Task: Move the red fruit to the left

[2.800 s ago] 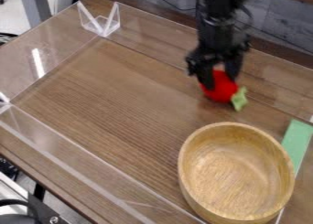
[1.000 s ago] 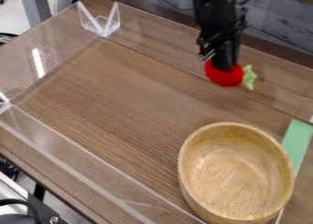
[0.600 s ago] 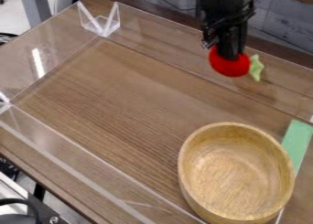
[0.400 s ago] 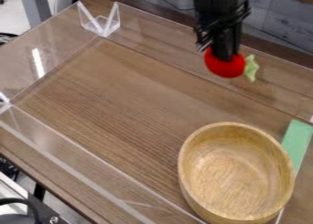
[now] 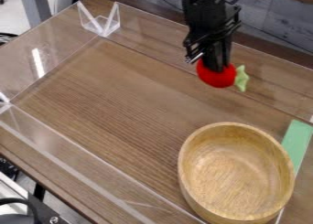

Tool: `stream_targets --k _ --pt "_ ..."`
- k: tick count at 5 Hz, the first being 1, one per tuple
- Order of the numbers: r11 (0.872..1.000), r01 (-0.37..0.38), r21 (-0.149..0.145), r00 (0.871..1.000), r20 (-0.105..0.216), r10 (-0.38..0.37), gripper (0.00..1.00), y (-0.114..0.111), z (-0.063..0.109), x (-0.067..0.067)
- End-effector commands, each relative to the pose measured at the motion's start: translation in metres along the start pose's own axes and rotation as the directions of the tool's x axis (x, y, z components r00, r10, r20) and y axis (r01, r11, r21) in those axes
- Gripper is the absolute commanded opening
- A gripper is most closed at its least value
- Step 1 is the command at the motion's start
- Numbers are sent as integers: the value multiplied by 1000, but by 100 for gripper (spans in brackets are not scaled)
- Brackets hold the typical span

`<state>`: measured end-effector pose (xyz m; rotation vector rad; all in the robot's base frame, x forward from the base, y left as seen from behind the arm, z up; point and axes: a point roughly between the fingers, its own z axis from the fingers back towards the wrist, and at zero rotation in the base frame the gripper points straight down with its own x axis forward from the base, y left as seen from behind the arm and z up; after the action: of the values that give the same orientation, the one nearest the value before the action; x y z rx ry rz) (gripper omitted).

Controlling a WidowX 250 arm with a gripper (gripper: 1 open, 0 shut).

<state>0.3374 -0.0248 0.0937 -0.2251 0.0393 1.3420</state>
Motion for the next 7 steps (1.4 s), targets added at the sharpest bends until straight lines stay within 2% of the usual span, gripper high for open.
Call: stream_targets --k 1,3,4,5,6,7 --pt "998 21 -51 1000 3 -21 0 -14 18 -12" --pt "997 -58 -55 998 -4 58 0 -6 19 -2" --pt "995 -71 -70 997 -41 68 0 -6 30 -8" --pt "996 -47 -82 996 -84 40 0 -13 55 -13" --pt "993 -71 -99 995 -83 63 0 -12 75 4" --pt "987 -119 -112 992 -63 113 0 -12 77 26"
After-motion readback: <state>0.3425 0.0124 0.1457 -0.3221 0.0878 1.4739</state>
